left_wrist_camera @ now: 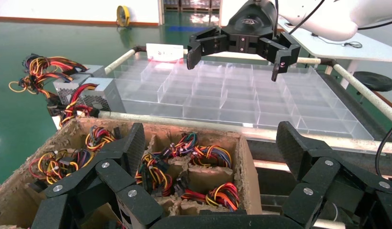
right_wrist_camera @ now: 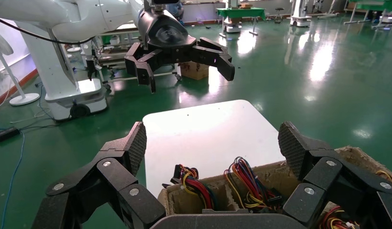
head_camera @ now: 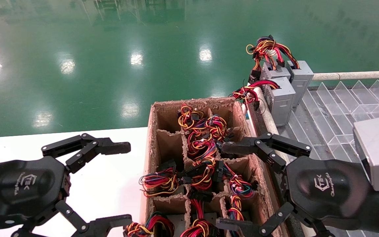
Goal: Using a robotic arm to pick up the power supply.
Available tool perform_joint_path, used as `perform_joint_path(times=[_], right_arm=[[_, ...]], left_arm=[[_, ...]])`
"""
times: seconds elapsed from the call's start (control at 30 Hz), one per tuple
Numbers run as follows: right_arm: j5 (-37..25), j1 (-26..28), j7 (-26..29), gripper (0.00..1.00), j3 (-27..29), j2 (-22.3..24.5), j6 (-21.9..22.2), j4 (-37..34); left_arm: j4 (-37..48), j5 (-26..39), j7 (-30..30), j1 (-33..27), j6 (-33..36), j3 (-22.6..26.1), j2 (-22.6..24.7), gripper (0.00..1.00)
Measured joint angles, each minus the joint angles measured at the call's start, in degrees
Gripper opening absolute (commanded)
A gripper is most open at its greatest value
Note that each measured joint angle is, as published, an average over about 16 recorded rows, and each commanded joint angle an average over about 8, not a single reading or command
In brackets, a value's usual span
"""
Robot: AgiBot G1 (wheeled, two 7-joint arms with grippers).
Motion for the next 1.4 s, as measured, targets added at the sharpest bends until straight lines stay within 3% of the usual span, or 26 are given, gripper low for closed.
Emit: perform_joint_path(times=[0.4,0.67,0.93,1.13,1.2,1.4], right_arm=[[0.0,0.0,0.0,1.00,0.0,0.0,0.0,0.0],[-1.0,0.5,-0.2,1.00,0.1,-0.2,1.7,0.1],[-8.0,2.7,0.9,1.00,-1.2,-1.7,9.8,0.9],[-17.4,5.7,6.4,0.99,-4.6,-4.1,18.4,0.7],[-20.6,7.0,9.0,0.88,-6.0,-5.2,20.7,0.1],[-28.6,10.7,16.9,0.13,-10.4,-9.0,25.8,-3.6]], left_arm=[[0.0,0.0,0.0,0.0,0.0,0.0,0.0,1.00],[0.0,0.0,0.0,0.0,0.0,0.0,0.0,0.00],[0.0,0.0,0.0,0.0,0.0,0.0,0.0,0.00],[0.0,0.0,0.0,0.0,0.0,0.0,0.0,0.00],[0.0,0.0,0.0,0.0,0.0,0.0,0.0,0.00],[0.0,0.0,0.0,0.0,0.0,0.0,0.0,0.00]])
